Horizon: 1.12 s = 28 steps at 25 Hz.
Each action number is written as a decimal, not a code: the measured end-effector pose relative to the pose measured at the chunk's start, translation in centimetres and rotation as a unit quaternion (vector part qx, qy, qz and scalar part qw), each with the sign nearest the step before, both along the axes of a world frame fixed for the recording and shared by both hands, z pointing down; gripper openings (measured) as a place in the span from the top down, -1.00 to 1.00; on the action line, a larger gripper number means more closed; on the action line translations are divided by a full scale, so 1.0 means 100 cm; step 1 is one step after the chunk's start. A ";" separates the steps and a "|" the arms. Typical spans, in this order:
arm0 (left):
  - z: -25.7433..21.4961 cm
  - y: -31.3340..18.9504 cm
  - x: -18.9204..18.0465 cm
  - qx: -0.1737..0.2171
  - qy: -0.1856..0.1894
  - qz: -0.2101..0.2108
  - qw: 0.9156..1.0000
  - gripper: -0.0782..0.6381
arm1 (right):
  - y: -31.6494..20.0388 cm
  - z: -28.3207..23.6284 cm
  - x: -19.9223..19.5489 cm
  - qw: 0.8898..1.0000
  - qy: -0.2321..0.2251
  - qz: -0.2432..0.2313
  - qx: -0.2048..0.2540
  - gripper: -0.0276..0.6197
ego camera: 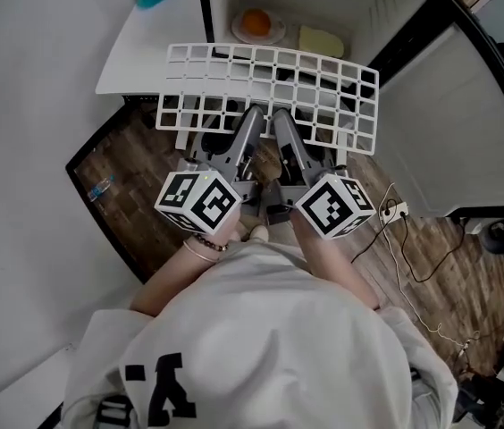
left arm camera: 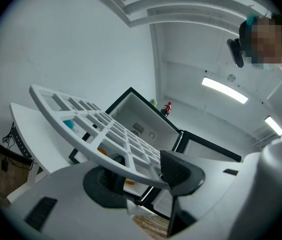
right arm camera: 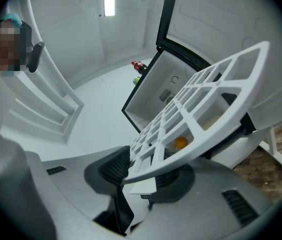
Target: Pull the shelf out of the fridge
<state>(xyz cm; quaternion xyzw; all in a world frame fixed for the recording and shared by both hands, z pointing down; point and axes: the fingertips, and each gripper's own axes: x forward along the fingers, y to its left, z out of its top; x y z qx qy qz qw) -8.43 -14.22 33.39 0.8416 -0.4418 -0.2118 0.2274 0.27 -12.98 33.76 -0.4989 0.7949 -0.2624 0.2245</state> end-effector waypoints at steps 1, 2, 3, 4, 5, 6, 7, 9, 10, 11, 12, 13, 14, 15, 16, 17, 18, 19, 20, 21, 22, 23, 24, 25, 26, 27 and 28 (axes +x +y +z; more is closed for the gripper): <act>-0.002 0.000 -0.002 0.003 -0.001 0.003 1.000 0.20 | 0.000 -0.002 -0.002 1.000 -0.001 0.002 0.002 0.45; -0.004 0.000 -0.005 0.006 -0.001 0.005 1.000 0.20 | 0.001 -0.003 -0.005 1.000 -0.001 0.004 0.004 0.45; -0.005 0.000 -0.007 0.007 -0.001 0.006 1.000 0.20 | 0.001 -0.004 -0.007 1.000 -0.001 0.005 0.005 0.45; -0.005 0.000 -0.010 0.008 0.000 0.007 1.000 0.20 | 0.001 -0.004 -0.010 1.000 -0.001 0.006 0.006 0.45; -0.005 0.000 -0.011 0.008 0.001 0.008 1.000 0.20 | 0.001 -0.005 -0.012 1.000 0.000 0.007 0.007 0.45; -0.005 0.000 -0.013 0.009 0.002 0.010 1.000 0.20 | 0.001 -0.005 -0.013 1.000 0.001 0.008 0.008 0.45; -0.006 -0.001 -0.014 0.010 0.002 0.012 1.000 0.20 | 0.001 -0.006 -0.014 1.000 0.001 0.010 0.008 0.45; -0.007 0.001 -0.016 0.013 0.001 0.017 1.000 0.20 | 0.004 -0.006 -0.016 1.000 0.000 0.015 0.009 0.45; -0.007 0.003 -0.017 0.014 0.000 0.020 1.000 0.20 | 0.006 -0.006 -0.018 1.000 0.000 0.017 0.010 0.45; -0.006 0.005 -0.019 0.016 0.000 0.022 1.000 0.20 | 0.009 -0.005 -0.020 1.000 -0.001 0.020 0.012 0.45; -0.005 0.007 -0.020 0.017 0.000 0.024 1.000 0.20 | 0.012 -0.004 -0.021 1.000 -0.002 0.022 0.015 0.45; -0.004 0.009 -0.021 0.018 0.000 0.026 1.000 0.20 | 0.014 -0.002 -0.022 1.000 -0.003 0.024 0.016 0.45; -0.003 0.010 -0.022 0.018 0.000 0.028 0.999 0.20 | 0.015 -0.001 -0.022 1.000 -0.004 0.027 0.015 0.45; -0.003 0.010 -0.021 0.017 0.001 0.031 0.999 0.20 | 0.016 -0.001 -0.022 0.999 -0.006 0.030 0.014 0.45; -0.003 0.011 -0.021 0.016 0.001 0.032 0.999 0.21 | 0.017 -0.001 -0.022 0.999 -0.007 0.032 0.013 0.45; -0.002 0.012 -0.020 0.016 0.001 0.033 0.999 0.21 | 0.019 -0.001 -0.021 0.999 -0.007 0.033 0.014 0.45; -0.002 0.014 -0.020 0.016 0.000 0.033 0.999 0.21 | 0.021 -0.001 -0.021 0.999 -0.006 0.033 0.015 0.45; -0.002 0.017 -0.020 0.017 -0.001 0.033 0.999 0.21 | 0.023 -0.001 -0.020 0.999 -0.005 0.033 0.015 0.45; -0.002 0.019 -0.019 0.017 -0.002 0.033 0.999 0.21 | 0.026 0.000 -0.020 0.999 -0.005 0.033 0.015 0.45; -0.002 0.021 -0.018 0.017 -0.003 0.032 0.999 0.21 | 0.027 0.000 -0.019 0.999 -0.006 0.032 0.014 0.45; -0.002 0.022 -0.016 0.016 -0.003 0.032 0.999 0.21 | 0.029 0.000 -0.018 0.999 -0.006 0.031 0.014 0.45; -0.002 0.024 -0.015 0.017 -0.004 0.030 0.999 0.21 | 0.030 0.000 -0.016 0.999 -0.007 0.029 0.014 0.45; -0.003 0.027 -0.014 0.018 -0.004 0.028 0.999 0.21 | 0.033 -0.001 -0.015 0.999 -0.007 0.027 0.015 0.45; -0.005 0.030 -0.013 0.018 -0.004 0.026 0.999 0.21 | 0.035 -0.002 -0.014 1.000 -0.007 0.026 0.015 0.45; -0.005 0.034 -0.011 0.018 -0.002 0.024 1.000 0.21 | 0.039 -0.003 -0.012 1.000 -0.006 0.024 0.015 0.45; -0.006 0.038 -0.009 0.017 0.000 0.022 1.000 0.21 | 0.043 -0.004 -0.010 1.000 -0.005 0.021 0.015 0.45; -0.006 0.043 -0.005 0.014 0.004 0.020 1.000 0.21 | 0.048 -0.005 -0.006 1.000 -0.002 0.019 0.016 0.45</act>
